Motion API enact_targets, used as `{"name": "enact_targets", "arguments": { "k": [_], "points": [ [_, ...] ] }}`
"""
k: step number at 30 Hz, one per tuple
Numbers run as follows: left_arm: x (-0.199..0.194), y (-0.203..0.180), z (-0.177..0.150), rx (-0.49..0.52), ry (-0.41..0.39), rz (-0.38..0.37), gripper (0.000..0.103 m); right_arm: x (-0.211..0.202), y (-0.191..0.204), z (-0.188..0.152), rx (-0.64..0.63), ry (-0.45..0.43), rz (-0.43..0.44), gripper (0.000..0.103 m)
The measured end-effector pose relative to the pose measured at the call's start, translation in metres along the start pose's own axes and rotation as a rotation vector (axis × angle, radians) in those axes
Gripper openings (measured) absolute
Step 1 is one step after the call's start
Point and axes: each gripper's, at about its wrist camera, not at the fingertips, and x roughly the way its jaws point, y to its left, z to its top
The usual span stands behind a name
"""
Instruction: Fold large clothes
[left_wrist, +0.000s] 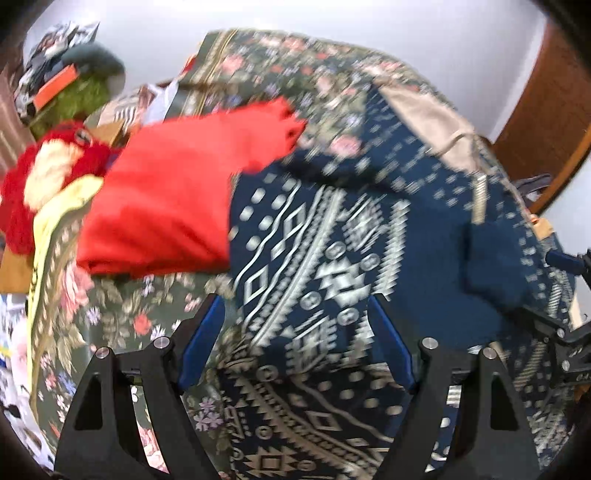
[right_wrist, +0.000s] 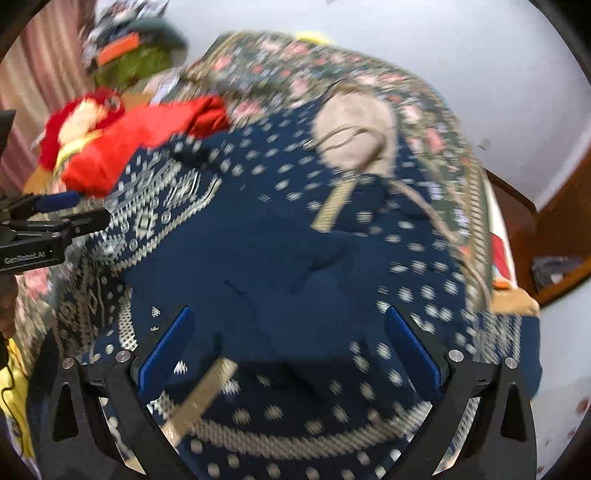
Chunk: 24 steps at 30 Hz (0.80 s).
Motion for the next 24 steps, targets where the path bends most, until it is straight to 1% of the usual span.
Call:
{"name": "enact_targets", "arguments": {
  "k": [1,2,4,6,8,9,10,11,12,13,14,16,17,20,24],
  "points": [
    [0.005,0.002,-0.002,0.002,0.011,0.009,0.079,0.006,0.001,0.002,-0.005,0.014,0.002,0.096],
    [0.010,0.003,-0.005,0.005,0.021,0.018,0.079,0.018,0.003,0.004,-0.010,0.047,0.007,0.094],
    [0.023,0.005,-0.010,0.016,0.042,0.039,0.079,0.037,0.002,0.004,-0.006,0.099,0.022,0.083],
    [0.034,0.006,-0.016,0.025,0.061,0.046,0.079,0.047,0.001,0.001,0.003,0.123,0.032,0.082],
    [0.040,0.008,-0.023,0.022,0.069,0.041,0.079,0.050,0.000,-0.002,0.009,0.114,0.039,0.081],
    [0.042,0.009,-0.026,0.012,0.068,0.036,0.080,0.050,-0.001,-0.003,0.012,0.108,0.047,0.075],
    [0.043,0.010,-0.026,0.004,0.069,0.033,0.081,0.050,-0.003,-0.004,0.019,0.103,0.061,0.066],
    [0.045,0.011,-0.028,-0.006,0.071,0.030,0.081,0.048,-0.005,-0.005,0.028,0.098,0.063,0.062],
    [0.046,0.012,-0.028,-0.011,0.076,0.026,0.081,0.048,-0.006,-0.004,0.033,0.093,0.053,0.052],
    [0.046,0.012,-0.027,-0.011,0.078,0.024,0.081,0.045,-0.007,-0.004,0.041,0.084,0.041,0.039],
    [0.045,0.013,-0.027,-0.012,0.077,0.025,0.081,0.042,-0.009,-0.005,0.050,0.072,0.029,0.034],
    [0.045,0.014,-0.026,-0.013,0.080,0.028,0.081,0.035,-0.014,-0.006,0.063,0.052,0.011,0.018],
    [0.046,0.014,-0.026,-0.014,0.084,0.032,0.081,0.031,-0.016,-0.007,0.070,0.041,0.006,0.016],
    [0.042,0.013,-0.029,-0.007,0.086,0.049,0.081,0.011,-0.027,-0.007,0.101,-0.010,0.012,0.015],
    [0.036,0.004,-0.030,0.011,0.086,0.085,0.081,-0.021,-0.038,-0.008,0.149,-0.092,-0.023,0.012]
  ]
}}
